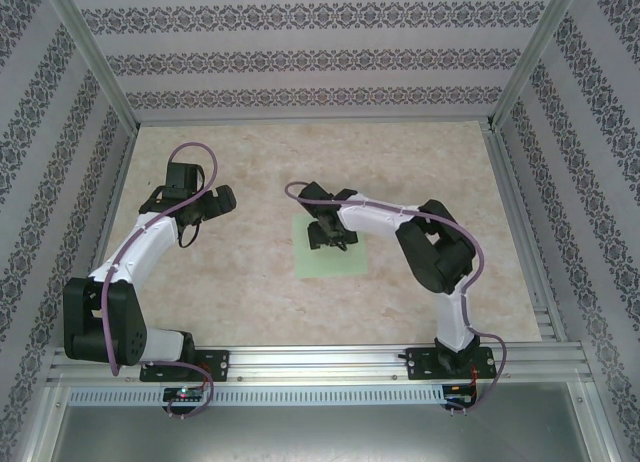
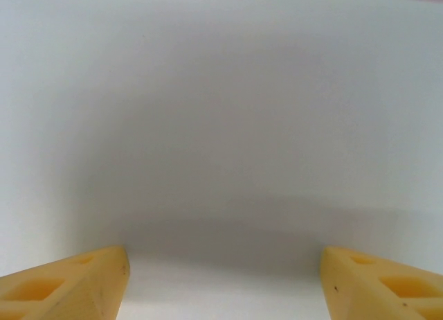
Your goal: Fold a paper plane with a square sheet of paper (pick it up from the middle)
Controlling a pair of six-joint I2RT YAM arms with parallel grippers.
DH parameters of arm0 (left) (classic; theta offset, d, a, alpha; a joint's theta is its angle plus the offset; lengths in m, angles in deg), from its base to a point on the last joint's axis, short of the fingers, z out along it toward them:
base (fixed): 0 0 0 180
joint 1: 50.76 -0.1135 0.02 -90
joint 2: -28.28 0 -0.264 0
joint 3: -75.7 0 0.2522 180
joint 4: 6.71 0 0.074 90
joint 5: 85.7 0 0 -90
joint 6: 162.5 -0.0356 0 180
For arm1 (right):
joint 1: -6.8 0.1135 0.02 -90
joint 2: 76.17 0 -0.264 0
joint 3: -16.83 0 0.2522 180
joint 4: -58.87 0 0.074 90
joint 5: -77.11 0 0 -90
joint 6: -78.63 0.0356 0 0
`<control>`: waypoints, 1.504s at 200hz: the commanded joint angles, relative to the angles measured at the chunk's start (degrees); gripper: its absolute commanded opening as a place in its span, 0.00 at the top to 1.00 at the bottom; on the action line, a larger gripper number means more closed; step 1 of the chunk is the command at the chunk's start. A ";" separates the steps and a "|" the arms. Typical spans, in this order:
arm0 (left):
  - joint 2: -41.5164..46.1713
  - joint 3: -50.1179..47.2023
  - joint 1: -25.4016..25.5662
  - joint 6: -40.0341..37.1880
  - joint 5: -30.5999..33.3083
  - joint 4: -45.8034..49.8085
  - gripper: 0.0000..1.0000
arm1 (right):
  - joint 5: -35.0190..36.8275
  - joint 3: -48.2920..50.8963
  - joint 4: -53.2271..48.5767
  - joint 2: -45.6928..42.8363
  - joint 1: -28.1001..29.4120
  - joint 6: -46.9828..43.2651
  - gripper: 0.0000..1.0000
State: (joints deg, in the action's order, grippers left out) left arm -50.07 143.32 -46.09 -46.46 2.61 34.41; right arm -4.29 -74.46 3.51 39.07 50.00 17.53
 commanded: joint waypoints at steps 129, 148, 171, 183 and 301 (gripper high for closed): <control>-1.28 2.41 0.60 0.86 -2.60 1.30 0.00 | -7.37 -2.73 -12.10 -2.83 0.83 -0.35 0.02; -1.52 2.47 0.61 0.94 -2.97 1.47 0.00 | -7.55 -3.40 -12.32 -1.32 0.81 -0.28 0.02; -1.96 2.77 0.61 0.96 -3.50 1.56 0.00 | -7.06 -3.67 -12.45 0.11 0.66 0.15 0.02; -2.21 2.88 0.60 0.94 -3.58 1.56 0.00 | -6.67 -3.67 -12.51 0.73 0.66 0.25 0.02; -3.20 3.50 0.59 0.55 -3.24 2.01 0.00 | -8.91 3.22 -9.03 4.64 -0.92 0.19 0.13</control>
State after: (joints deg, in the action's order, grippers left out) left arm -52.34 145.16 -46.09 -46.44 0.03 35.48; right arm -12.66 -75.73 -6.48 39.24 50.15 17.29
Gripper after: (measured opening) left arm 0.999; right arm 0.882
